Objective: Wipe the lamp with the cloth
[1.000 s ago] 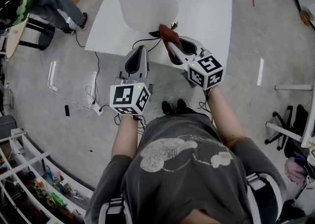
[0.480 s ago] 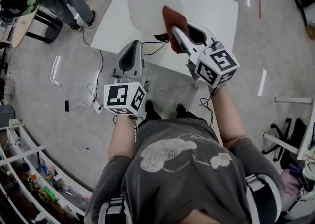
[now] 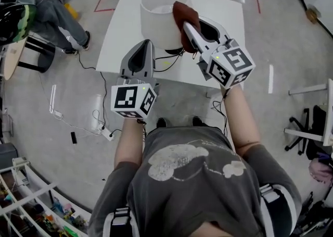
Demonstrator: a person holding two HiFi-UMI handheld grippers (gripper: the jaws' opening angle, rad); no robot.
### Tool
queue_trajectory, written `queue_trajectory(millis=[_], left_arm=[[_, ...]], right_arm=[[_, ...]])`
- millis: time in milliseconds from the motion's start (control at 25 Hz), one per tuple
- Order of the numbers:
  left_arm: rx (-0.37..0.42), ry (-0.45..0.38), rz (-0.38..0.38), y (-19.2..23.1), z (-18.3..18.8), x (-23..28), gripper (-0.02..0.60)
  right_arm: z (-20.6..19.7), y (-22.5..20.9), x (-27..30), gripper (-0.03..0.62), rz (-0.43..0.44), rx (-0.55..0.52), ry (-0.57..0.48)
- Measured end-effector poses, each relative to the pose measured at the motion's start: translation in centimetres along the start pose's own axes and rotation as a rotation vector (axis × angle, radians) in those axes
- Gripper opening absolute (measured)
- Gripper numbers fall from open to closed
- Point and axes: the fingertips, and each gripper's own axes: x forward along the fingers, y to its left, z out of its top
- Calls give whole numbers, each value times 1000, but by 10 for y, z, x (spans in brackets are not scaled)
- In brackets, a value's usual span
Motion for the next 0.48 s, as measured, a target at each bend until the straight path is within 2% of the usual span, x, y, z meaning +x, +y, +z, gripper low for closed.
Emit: queue_trajectory(millis=[200,480], left_arm=[[-22,11,-66,18,-7,1,8],[-62,75,-145,40,-30,-2,8]], right_arm=[[-16,26,14,86,-22,-22,0],[-52,55,23,86,-91,-11,77]])
